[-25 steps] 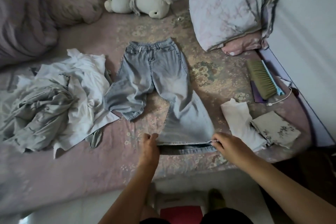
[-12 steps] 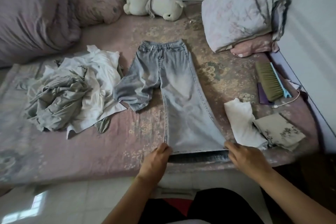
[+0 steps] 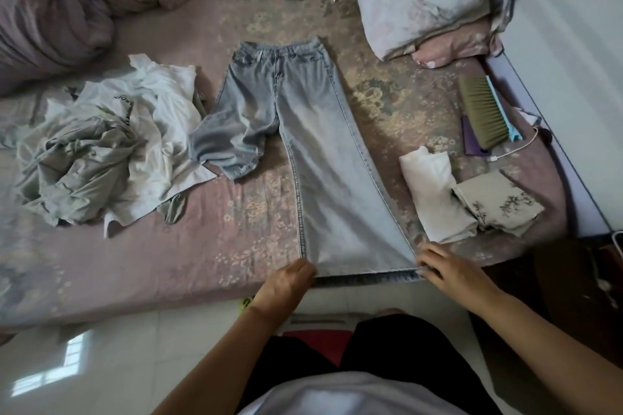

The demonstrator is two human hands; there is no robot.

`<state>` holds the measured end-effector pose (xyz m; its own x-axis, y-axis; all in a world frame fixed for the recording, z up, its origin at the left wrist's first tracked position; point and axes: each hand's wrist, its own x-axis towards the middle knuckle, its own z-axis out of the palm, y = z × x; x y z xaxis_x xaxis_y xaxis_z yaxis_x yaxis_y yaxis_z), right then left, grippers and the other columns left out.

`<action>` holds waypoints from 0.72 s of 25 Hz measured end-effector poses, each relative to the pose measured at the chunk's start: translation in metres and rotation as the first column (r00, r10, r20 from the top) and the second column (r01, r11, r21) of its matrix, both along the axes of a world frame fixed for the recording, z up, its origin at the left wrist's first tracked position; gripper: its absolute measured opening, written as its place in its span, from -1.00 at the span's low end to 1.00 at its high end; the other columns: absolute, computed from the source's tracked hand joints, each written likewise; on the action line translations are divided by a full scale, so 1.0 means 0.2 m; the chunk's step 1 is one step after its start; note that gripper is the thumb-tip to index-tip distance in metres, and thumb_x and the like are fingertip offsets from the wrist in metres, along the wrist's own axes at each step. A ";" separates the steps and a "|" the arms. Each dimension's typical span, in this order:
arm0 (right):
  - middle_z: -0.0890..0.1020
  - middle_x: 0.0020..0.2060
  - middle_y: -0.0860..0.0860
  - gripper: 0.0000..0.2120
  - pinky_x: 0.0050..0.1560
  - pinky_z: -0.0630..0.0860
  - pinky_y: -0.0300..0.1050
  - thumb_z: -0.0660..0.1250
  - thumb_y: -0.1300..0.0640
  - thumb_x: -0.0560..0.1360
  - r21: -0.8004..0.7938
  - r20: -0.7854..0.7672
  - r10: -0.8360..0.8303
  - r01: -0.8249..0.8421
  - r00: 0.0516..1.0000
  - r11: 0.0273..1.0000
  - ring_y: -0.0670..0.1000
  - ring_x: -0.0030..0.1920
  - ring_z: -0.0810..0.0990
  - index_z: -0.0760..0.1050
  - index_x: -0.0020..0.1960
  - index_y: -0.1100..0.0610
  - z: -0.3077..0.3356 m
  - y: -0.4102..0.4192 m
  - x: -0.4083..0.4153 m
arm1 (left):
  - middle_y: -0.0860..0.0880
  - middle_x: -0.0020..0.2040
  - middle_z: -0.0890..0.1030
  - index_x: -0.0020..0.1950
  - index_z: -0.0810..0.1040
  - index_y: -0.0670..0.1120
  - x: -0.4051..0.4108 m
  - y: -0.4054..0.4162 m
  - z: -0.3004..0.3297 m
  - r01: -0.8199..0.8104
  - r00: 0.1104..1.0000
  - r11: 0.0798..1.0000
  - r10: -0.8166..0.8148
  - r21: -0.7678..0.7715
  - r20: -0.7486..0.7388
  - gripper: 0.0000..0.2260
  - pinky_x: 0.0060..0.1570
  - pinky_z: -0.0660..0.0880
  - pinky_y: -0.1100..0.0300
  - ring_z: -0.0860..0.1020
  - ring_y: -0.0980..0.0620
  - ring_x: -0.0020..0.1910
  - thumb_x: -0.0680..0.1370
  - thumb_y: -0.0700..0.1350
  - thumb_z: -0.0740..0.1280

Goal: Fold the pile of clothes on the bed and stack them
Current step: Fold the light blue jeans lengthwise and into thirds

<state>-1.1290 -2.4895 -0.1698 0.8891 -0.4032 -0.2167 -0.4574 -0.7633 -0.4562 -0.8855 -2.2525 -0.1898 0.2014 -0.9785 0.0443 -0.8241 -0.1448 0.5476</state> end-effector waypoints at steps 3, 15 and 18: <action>0.66 -0.10 0.04 -0.82 -0.17 0.46 -0.27 0.51 0.35 0.33 0.144 0.037 -0.018 0.013 0.999 0.990 0.01 -0.14 0.64 0.58 -0.14 0.20 -0.05 -0.03 -0.01 | -0.07 -0.27 0.53 -0.14 0.42 -0.06 0.03 0.00 -0.02 0.027 0.998 0.999 -0.029 -0.037 -0.057 -0.93 -0.34 0.46 0.15 0.55 -0.03 -0.36 0.52 -0.09 0.26; 0.60 0.05 -0.06 -0.70 0.15 0.25 -0.60 0.46 0.27 0.40 0.260 0.103 -0.010 -0.018 0.995 0.966 -0.33 0.14 0.45 0.61 0.13 0.17 -0.01 -0.08 0.08 | -0.11 -0.08 0.61 0.07 0.53 -0.18 0.22 0.02 -0.02 0.145 0.984 0.978 -0.158 -0.150 -0.077 -0.75 -0.05 0.50 0.21 0.55 0.02 -0.08 0.56 0.00 0.27; 0.65 0.02 0.06 -0.62 0.18 0.29 -0.53 0.54 0.27 0.28 0.120 0.092 0.138 -0.149 0.986 0.982 -0.14 0.06 0.55 0.63 0.09 0.22 -0.02 -0.08 0.12 | -0.09 -0.01 0.52 0.11 0.42 -0.14 0.25 0.00 -0.04 0.156 0.987 0.981 -0.151 -0.115 0.048 -0.77 -0.09 0.49 0.17 0.48 -0.01 -0.05 0.49 -0.11 0.25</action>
